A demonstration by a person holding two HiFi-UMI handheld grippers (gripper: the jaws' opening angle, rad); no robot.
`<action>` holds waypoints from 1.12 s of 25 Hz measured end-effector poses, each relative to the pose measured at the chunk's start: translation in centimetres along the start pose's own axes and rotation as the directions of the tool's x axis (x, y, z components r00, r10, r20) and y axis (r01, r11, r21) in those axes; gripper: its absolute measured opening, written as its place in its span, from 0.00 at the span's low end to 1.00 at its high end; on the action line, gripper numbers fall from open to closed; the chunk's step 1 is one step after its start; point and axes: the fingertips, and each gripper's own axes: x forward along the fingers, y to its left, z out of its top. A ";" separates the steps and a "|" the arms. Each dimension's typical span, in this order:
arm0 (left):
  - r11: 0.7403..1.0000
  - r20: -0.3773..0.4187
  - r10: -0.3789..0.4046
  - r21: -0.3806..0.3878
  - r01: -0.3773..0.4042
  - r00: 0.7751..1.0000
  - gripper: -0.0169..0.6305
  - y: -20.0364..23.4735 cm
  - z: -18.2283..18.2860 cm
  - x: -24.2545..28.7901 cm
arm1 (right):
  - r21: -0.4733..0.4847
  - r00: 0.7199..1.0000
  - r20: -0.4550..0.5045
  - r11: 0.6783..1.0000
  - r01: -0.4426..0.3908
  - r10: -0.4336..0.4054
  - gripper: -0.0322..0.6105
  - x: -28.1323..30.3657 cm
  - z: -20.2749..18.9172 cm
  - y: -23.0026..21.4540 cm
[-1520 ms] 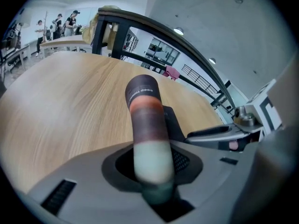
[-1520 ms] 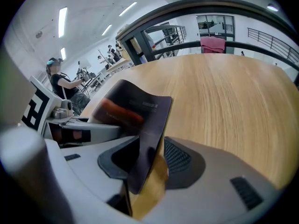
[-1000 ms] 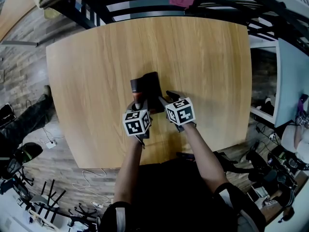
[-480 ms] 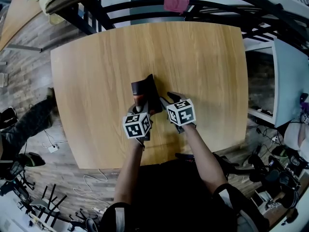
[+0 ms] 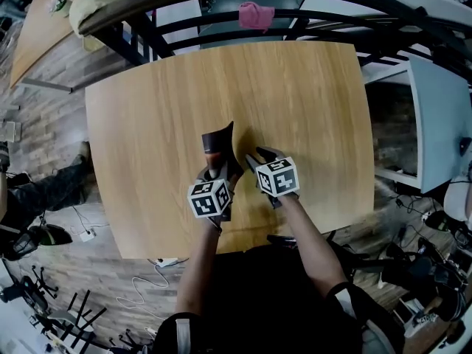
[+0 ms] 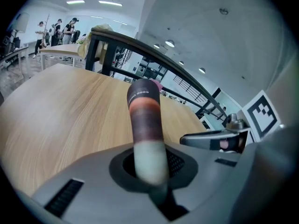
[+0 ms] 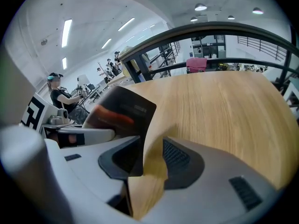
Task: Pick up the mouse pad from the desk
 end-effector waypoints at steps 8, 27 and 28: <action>1.000 0.064 0.025 -0.012 -0.025 0.998 0.09 -2.8 -0.1 -3.1 | -0.008 0.998 0.050 1.000 -0.026 0.027 0.30 -3.4 0.2 -0.2; 0.999 0.254 0.000 0.046 -0.012 0.967 0.09 -5.7 1.6 -13.3 | -0.002 0.966 0.259 1.000 0.022 -0.020 0.22 -11.9 1.3 3.2; 0.999 0.258 -0.007 0.052 -0.006 0.966 0.09 -5.5 2.0 -13.7 | 0.006 0.963 0.267 1.000 0.024 -0.025 0.21 -12.1 1.4 3.6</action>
